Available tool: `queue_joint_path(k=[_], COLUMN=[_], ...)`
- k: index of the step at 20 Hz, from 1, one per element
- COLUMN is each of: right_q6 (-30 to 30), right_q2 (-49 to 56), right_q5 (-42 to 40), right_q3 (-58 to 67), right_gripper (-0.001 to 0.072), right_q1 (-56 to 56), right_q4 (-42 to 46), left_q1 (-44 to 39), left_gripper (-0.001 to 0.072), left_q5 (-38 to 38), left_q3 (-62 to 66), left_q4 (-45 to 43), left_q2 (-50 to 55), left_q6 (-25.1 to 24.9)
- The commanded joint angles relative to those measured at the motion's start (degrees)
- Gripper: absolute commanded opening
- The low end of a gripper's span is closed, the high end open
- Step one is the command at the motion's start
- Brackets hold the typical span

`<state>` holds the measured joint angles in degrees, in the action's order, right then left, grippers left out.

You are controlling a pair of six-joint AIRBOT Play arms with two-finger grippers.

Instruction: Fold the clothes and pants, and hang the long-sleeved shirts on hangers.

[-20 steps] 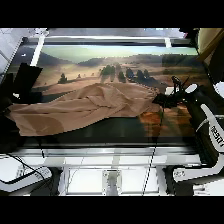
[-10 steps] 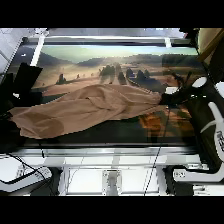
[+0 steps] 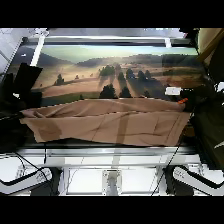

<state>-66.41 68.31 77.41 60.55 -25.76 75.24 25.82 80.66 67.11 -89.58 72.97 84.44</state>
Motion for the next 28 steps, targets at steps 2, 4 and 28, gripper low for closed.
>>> queue_joint_path(k=[2,4,28], right_q6=[-5.0,-7.7,-9.6], right_q2=[-0.7,-0.8,-4.3], right_q5=[-13.3,-17.2,-1.6], right_q3=[-11.7,-11.3,7.9], right_gripper=[0.0038,0.0038,0.0557], right_q1=[-1.1,-1.1,-1.1], right_q4=[1.9,2.0,-2.1], left_q1=[-8.9,-10.5,3.1], left_gripper=[0.0009,0.0045,0.0670], left_q5=[-4.9,-7.0,-19.8], left_q3=[-4.3,-4.2,-34.2], left_q4=[0.0,0.0,13.7], left_q2=[4.4,6.6,-17.1], left_q6=[0.9,3.0,9.2])
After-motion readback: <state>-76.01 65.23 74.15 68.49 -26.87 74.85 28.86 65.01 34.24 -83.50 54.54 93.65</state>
